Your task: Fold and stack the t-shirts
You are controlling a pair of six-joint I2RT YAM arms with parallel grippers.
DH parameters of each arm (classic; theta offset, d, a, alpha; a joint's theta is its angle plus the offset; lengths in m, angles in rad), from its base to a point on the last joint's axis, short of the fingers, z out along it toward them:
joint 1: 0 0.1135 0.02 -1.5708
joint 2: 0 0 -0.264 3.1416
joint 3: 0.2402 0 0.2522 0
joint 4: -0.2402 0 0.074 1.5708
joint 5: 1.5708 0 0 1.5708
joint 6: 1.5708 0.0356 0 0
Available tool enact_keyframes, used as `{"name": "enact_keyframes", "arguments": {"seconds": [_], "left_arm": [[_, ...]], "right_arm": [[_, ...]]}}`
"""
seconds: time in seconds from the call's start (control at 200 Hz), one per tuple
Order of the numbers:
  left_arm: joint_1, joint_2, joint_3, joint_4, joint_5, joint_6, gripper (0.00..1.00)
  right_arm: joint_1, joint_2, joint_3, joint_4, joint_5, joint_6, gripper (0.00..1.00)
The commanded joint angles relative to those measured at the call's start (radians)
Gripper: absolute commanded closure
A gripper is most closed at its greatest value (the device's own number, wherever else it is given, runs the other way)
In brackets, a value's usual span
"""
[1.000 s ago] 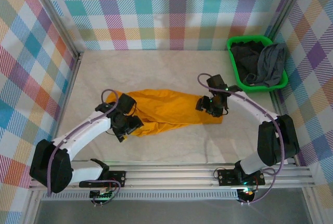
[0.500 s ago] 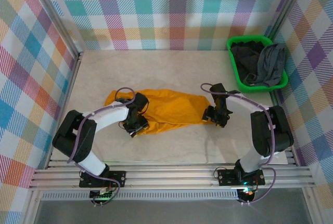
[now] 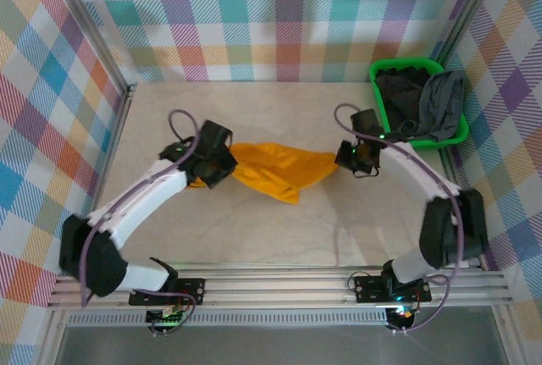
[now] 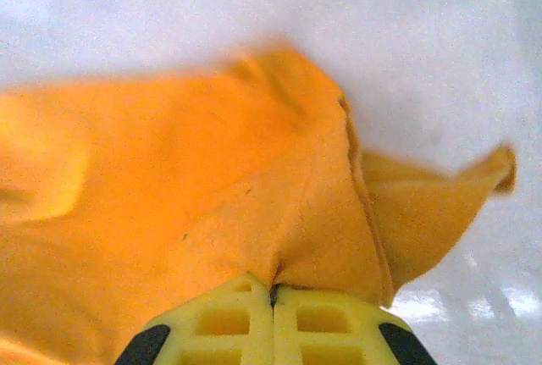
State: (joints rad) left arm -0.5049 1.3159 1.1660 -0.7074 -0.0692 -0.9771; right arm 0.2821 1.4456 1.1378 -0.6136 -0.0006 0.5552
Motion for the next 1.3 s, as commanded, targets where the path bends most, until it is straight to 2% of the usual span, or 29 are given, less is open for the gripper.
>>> {"name": "enact_keyframes", "arguments": {"seconds": [0.0,0.155,0.38,0.53,0.64,0.745,0.87,0.93,1.03,1.07,1.095,1.125,1.155,1.215,1.295], "left_arm": [[0.061,-0.117,0.079,0.007,-0.030,0.058,1.00],[0.111,-0.218,0.187,0.044,-0.004,0.128,1.00],[0.117,-0.411,0.224,0.103,0.044,0.173,1.00],[0.117,-0.552,0.212,0.120,0.025,0.162,1.00],[0.117,-0.573,0.231,0.117,-0.012,0.142,1.00],[0.117,-0.480,0.279,0.086,-0.041,0.132,1.00],[0.143,-0.233,0.392,-0.073,-0.138,0.105,1.00],[0.200,-0.108,0.410,-0.080,-0.106,0.112,1.00],[0.316,0.113,0.389,0.008,0.030,0.094,1.00],[0.350,0.198,0.394,0.037,0.066,0.097,1.00],[0.370,0.250,0.400,0.058,0.097,0.106,0.89],[0.391,0.311,0.413,0.077,0.140,0.122,0.66],[0.405,0.364,0.439,0.069,0.170,0.135,0.52],[0.415,0.415,0.480,0.025,0.164,0.182,0.44],[0.416,0.371,0.455,-0.005,0.120,0.235,0.36]], "right_arm": [[0.002,-0.139,0.109,0.039,0.000,-0.047,1.00],[0.002,-0.255,0.190,0.067,0.004,-0.032,1.00],[0.001,-0.503,0.139,0.190,0.010,-0.014,1.00],[0.001,-0.632,0.137,0.198,0.031,-0.018,1.00],[0.000,-0.654,0.155,0.191,0.053,-0.023,1.00],[0.000,-0.589,0.169,0.200,0.067,-0.031,1.00],[-0.006,-0.399,0.217,0.184,0.092,-0.033,1.00],[-0.021,-0.293,0.217,0.211,0.084,-0.034,1.00],[-0.047,-0.103,0.232,0.269,0.037,-0.037,1.00],[-0.060,-0.022,0.250,0.271,0.012,-0.034,0.89],[-0.066,0.029,0.272,0.255,-0.001,-0.031,0.80],[-0.074,0.089,0.303,0.229,-0.023,-0.033,0.70],[-0.076,0.136,0.331,0.198,-0.038,-0.038,0.63],[-0.077,0.199,0.371,0.139,-0.058,-0.047,0.55],[-0.077,0.195,0.336,0.122,-0.084,-0.034,0.51]]}}
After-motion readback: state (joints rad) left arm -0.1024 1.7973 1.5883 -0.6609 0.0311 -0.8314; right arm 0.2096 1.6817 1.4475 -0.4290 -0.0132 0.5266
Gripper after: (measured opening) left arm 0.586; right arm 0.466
